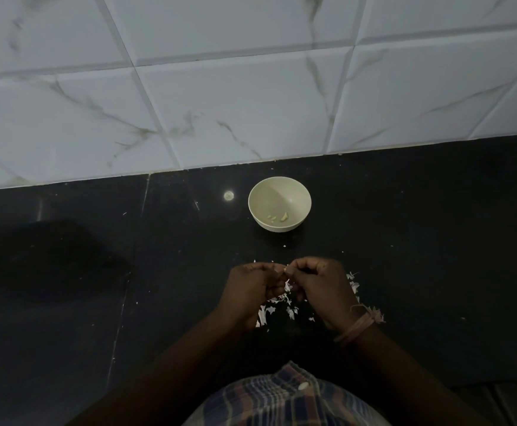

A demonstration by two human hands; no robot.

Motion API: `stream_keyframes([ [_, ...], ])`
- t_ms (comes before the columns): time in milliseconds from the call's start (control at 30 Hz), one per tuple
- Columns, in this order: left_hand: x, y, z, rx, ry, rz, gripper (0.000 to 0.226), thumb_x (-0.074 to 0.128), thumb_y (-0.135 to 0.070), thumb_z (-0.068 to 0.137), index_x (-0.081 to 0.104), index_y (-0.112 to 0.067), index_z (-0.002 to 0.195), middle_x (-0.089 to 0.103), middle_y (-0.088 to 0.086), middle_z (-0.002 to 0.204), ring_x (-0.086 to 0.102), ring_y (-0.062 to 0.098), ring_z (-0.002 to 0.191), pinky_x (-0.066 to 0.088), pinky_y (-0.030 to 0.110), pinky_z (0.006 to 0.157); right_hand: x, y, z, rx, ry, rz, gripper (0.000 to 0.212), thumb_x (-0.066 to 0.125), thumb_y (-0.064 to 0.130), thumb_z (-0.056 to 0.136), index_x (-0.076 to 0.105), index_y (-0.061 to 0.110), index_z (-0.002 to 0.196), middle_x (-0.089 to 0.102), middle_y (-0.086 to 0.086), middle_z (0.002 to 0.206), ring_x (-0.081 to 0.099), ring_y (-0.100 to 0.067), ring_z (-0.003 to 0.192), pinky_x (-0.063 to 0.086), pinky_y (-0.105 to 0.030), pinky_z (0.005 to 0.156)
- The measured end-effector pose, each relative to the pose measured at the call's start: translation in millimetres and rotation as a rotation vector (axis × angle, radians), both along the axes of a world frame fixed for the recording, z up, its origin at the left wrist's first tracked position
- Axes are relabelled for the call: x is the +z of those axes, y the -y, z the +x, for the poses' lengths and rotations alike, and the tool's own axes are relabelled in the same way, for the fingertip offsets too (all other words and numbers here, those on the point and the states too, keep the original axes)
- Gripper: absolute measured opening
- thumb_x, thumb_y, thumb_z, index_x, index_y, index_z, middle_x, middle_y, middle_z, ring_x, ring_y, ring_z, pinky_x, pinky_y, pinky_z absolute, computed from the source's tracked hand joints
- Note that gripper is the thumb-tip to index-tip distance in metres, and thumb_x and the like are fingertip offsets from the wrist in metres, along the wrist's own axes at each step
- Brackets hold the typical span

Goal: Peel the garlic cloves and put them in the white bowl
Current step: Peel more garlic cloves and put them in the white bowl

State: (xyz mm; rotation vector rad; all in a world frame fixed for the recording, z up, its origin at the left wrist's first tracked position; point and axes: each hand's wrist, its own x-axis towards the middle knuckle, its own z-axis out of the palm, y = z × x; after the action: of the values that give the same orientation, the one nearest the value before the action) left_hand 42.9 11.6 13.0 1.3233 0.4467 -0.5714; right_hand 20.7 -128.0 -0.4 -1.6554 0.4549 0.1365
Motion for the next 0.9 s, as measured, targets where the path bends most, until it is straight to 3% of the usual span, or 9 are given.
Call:
stream_keyframes([
  [167,-5,5,2,0.068,-0.104,-0.124,0.018,0.054,0.004,0.099,0.071,0.005,0.102,0.077,0.011,0.084,0.073,0.011,0.068,0.058,0.021,0.064,-2,0,2,-0.03,0.095,-0.112,0.014,0.072,0.009,0.089,0.076,0.017,0.079,0.074,-0.003,0.069,0.067,-0.018,0.058,0.057,-0.038,0.06],
  [300,-1,7,4,0.07,-0.19,-0.288,0.026,0.044,0.003,0.104,0.069,0.001,0.097,0.075,0.006,0.074,0.07,0.008,0.06,0.057,0.017,0.059,-3,-3,2,-0.042,0.173,-0.122,0.014,0.072,0.006,0.089,0.075,0.015,0.079,0.073,0.001,0.071,0.066,-0.012,0.062,0.057,-0.032,0.063],
  [433,0,1,8,0.029,-0.243,-0.285,0.027,0.043,0.001,0.104,0.07,-0.002,0.098,0.072,0.004,0.072,0.065,0.006,0.057,0.055,0.016,0.056,-3,-3,3,-0.031,0.14,0.011,0.014,0.071,0.003,0.09,0.075,0.012,0.079,0.071,-0.005,0.069,0.064,-0.017,0.059,0.056,-0.035,0.062],
  [633,-1,0,7,0.038,-0.158,-0.239,0.021,0.048,0.002,0.102,0.068,0.002,0.104,0.075,0.009,0.081,0.07,0.011,0.064,0.058,0.019,0.061,-1,-4,7,-0.067,-0.038,0.264,0.016,0.065,0.001,0.093,0.073,0.005,0.079,0.063,-0.014,0.065,0.054,-0.022,0.052,0.047,-0.031,0.053],
  [900,8,6,10,0.051,-0.29,-0.3,0.021,0.052,-0.003,0.102,0.069,-0.002,0.091,0.069,0.005,0.069,0.064,0.009,0.057,0.055,0.017,0.054,-2,-5,6,-0.068,0.079,0.173,0.019,0.064,0.002,0.095,0.071,0.008,0.079,0.067,-0.013,0.069,0.058,-0.022,0.057,0.05,-0.032,0.053],
])
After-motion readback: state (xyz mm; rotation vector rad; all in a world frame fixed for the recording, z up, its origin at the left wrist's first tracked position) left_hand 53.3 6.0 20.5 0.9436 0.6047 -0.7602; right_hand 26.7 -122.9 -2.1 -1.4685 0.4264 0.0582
